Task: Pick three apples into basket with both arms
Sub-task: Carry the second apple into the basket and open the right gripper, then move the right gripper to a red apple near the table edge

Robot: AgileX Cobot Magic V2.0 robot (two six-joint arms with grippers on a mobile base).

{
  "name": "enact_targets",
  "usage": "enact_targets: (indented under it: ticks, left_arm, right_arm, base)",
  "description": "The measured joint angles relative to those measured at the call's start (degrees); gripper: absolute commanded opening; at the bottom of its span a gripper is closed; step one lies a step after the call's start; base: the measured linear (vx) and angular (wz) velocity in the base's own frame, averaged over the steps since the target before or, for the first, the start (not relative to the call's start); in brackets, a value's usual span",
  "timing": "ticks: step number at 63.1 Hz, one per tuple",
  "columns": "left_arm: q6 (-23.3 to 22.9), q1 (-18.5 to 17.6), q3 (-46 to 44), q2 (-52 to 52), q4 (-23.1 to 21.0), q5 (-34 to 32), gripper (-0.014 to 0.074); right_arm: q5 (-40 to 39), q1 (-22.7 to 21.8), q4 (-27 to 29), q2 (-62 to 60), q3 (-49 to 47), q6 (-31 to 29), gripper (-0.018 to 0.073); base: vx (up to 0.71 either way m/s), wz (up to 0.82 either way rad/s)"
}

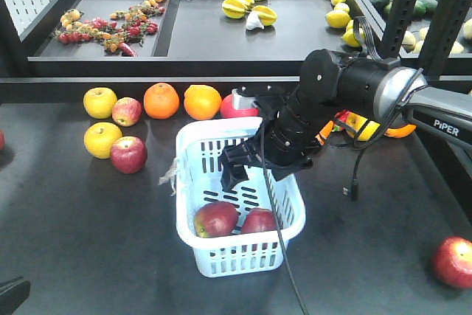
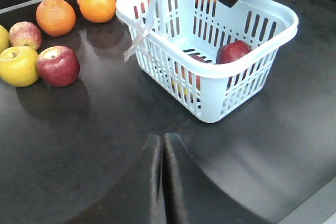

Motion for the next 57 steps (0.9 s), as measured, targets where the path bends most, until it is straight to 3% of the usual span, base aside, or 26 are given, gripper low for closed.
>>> enact_targets:
  ticks: [17, 35, 46, 57]
  left_arm:
    - [0.0, 0.0, 0.0, 0.0, 0.0, 0.0, -0.0008]
    - [0.0, 0.0, 0.0, 0.0, 0.0, 0.0, -0.0008]
    - [0.0, 0.0, 0.0, 0.0, 0.0, 0.0, -0.0008]
    - [0.0, 0.0, 0.0, 0.0, 0.0, 0.0, -0.0008]
  right_arm:
    - [7.53, 0.0, -6.61, -4.74, 0.0, 3.37, 0.062]
    - [13.6, -1.43, -21.17, -13.75, 0.0, 10.43, 0.0595]
    - [13.89, -9.48, -21.69, -18.27, 0.0, 11.6, 0.0589]
    - [14.22, -20.24, -19.45, -20.5, 0.0, 9.97, 0.0589]
  base:
    - [0.0, 0.0]
    - [0.0, 0.0]
    - [0.0, 0.0]
    - [0.0, 0.0]
